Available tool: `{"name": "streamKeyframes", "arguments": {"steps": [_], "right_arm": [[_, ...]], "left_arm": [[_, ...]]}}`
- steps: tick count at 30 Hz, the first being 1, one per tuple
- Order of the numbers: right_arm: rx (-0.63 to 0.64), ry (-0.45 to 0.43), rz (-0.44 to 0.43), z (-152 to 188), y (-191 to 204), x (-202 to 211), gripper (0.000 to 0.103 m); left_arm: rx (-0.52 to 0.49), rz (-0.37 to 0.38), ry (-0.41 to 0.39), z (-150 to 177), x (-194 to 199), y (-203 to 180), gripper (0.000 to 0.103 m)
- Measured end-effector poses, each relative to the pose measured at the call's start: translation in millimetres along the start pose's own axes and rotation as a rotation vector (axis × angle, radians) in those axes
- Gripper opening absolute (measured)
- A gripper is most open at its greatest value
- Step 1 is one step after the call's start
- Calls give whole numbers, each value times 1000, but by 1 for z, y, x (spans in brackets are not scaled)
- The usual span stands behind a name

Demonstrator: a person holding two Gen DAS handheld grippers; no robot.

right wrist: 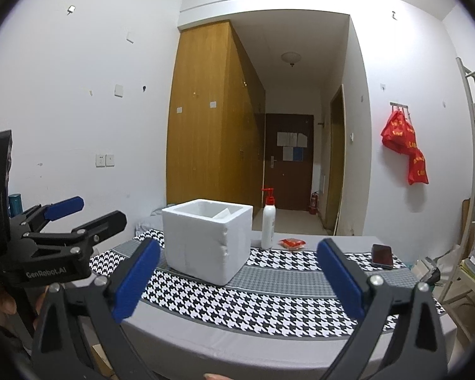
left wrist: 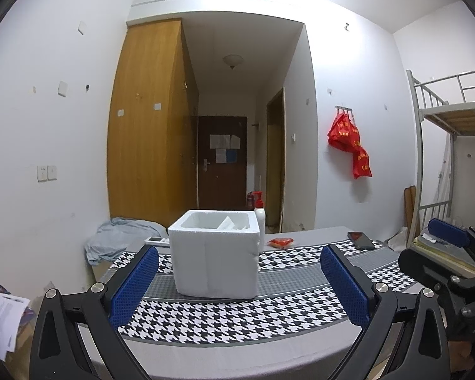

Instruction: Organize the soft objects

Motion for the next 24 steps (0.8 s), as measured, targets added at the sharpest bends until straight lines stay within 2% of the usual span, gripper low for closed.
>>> {"name": "streamKeyframes", "arguments": {"steps": [4,12,17,24], "right_arm": [[11,-7,3,5,3,3,101],[-8,-17,65,16,-1,10,101],[-36,-13,111,24,-6,13,101],[-35,-12,135,35,-10,15,101]], "left_arm": [[-2,-24,-13,6,7,-1,102],[15,-71,-22,21,18,0,102],[9,-100,-29,35,18,2,102],[-10,-122,-27,52,13,1,102]]}}
Point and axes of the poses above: each gripper's, at about its wrist camera, not at the fingertips, and x roughly against the way its jaws point, y to its left, z to its underside, the point moved 6 cm from there along -x, roughly the way its jaws point, and after that the axes turned 10 degrees about z, right-handed, at the moved point
